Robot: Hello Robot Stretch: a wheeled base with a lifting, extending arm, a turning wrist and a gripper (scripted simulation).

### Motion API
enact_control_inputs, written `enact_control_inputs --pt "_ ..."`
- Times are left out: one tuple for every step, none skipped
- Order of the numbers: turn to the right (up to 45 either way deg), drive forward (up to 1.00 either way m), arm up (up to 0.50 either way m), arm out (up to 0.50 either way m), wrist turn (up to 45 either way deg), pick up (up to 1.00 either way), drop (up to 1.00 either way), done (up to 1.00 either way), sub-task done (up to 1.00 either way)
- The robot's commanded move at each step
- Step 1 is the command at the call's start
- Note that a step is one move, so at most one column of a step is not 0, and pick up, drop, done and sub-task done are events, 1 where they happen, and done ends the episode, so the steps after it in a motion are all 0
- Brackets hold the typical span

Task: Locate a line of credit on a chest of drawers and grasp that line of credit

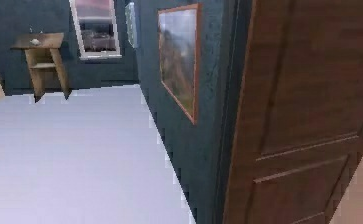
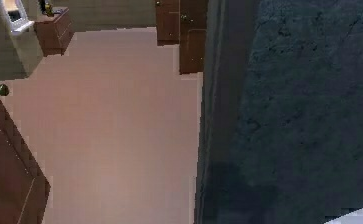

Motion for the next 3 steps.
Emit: enact_control_inputs --pt "0.0 0.1 0.0 0.0 0.0 0.0 0.0 0.0 0.0" --pt "45.0 0.0 0.0 0.0 0.0 0.0 0.0 0.0 0.0" --pt "24.0 0.0 0.0 0.0 0.0 0.0 0.0 0.0 0.0"
